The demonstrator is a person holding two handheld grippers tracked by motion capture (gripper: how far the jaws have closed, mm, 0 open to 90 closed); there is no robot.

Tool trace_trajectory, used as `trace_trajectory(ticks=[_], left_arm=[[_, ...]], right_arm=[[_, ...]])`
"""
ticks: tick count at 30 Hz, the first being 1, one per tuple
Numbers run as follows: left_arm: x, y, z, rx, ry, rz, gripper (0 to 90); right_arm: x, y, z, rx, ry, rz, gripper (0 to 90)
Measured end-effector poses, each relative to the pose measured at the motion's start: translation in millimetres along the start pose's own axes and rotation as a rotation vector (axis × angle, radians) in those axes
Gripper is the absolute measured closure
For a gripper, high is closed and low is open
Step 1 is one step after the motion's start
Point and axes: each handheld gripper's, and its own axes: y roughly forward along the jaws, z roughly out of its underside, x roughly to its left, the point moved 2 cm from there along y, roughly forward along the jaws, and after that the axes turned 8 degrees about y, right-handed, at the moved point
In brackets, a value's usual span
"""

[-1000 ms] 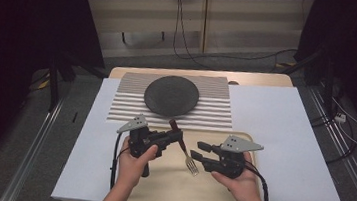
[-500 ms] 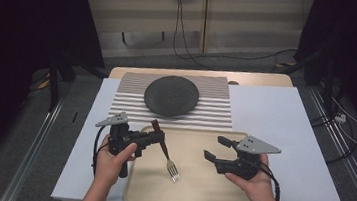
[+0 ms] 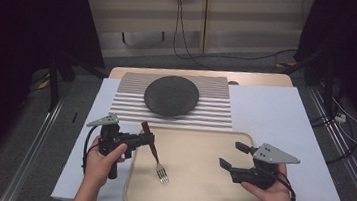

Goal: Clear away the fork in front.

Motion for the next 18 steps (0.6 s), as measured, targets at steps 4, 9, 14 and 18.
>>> trace_trajectory(ticks=[4, 9, 14, 18], left_arm=[[4.6, 7.8, 3.1, -0.011, 0.009, -0.055, 77.6], [10.8, 19.0, 9.7, 0.000, 0.026, -0.119, 74.6], [14.8, 28.2, 15.1, 0.035, 0.040, -0.136, 71.5], [15.9, 32.2, 17.9, 0.059, 0.047, -0.139, 69.7]], right_arm=[[-7.9, -8.6, 3.5, -0.018, 0.018, 0.020, 20.9], [-14.5, -11.4, 3.7, -0.038, 0.033, 0.035, 20.3], [-18.5, -13.5, 5.7, -0.040, 0.043, 0.048, 20.2], [-21.9, -15.1, 7.3, -0.038, 0.047, 0.060, 20.1]])
